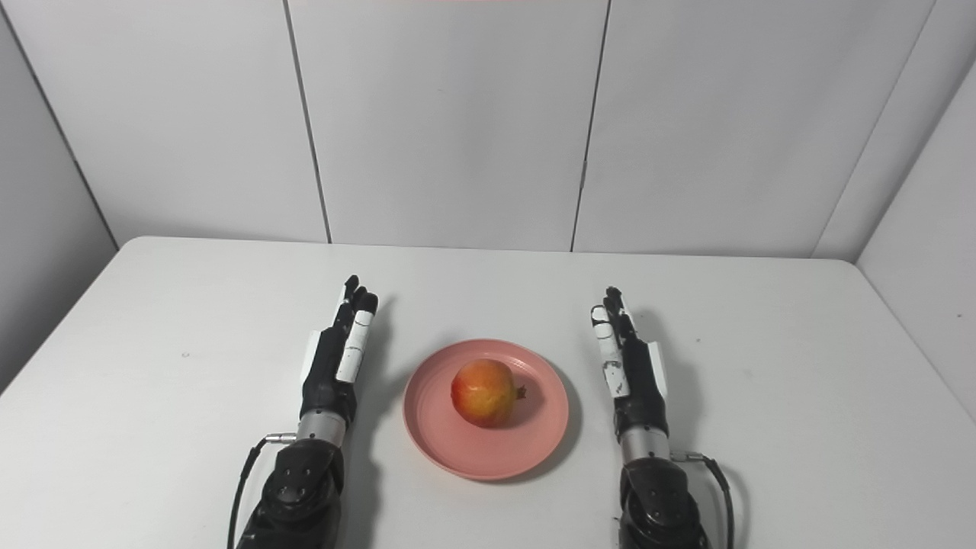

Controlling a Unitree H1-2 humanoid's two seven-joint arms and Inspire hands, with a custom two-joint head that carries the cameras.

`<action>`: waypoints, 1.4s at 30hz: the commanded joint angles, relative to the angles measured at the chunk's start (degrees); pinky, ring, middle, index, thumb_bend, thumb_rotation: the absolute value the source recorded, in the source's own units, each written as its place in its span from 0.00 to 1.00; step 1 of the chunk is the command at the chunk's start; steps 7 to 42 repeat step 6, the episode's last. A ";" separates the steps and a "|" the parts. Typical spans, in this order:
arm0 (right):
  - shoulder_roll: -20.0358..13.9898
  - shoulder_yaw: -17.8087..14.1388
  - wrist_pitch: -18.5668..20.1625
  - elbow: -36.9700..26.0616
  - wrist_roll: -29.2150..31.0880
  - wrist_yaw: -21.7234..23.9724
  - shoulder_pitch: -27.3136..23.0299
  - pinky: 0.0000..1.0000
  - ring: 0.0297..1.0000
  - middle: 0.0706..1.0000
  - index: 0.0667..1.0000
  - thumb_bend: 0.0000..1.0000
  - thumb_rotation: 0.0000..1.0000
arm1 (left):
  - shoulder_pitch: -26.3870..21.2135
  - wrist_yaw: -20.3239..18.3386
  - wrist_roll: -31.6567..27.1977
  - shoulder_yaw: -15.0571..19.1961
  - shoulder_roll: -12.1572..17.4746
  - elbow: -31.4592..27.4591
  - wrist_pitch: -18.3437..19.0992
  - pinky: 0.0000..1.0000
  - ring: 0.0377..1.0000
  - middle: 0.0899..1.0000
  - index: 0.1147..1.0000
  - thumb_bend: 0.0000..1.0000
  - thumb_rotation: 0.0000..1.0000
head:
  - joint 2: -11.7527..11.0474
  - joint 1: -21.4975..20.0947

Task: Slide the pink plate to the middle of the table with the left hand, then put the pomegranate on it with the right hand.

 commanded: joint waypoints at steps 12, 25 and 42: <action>-0.46 0.13 0.02 -0.69 -0.76 -0.83 -1.52 0.98 0.94 0.96 0.95 0.77 1.00 | -1.21 -1.35 -0.44 -0.82 0.33 -0.70 1.09 1.00 1.00 1.00 1.00 0.82 0.89 | -0.10 0.14; -0.46 0.13 0.02 -0.69 -0.76 -0.83 -1.52 0.98 0.94 0.96 0.95 0.77 1.00 | -1.21 -1.35 -0.44 -0.82 0.33 -0.70 1.09 1.00 1.00 1.00 1.00 0.82 0.89 | -0.10 0.14; -0.46 0.13 0.02 -0.69 -0.76 -0.83 -1.52 0.98 0.94 0.96 0.95 0.77 1.00 | -1.21 -1.35 -0.44 -0.82 0.33 -0.70 1.09 1.00 1.00 1.00 1.00 0.82 0.89 | -0.10 0.14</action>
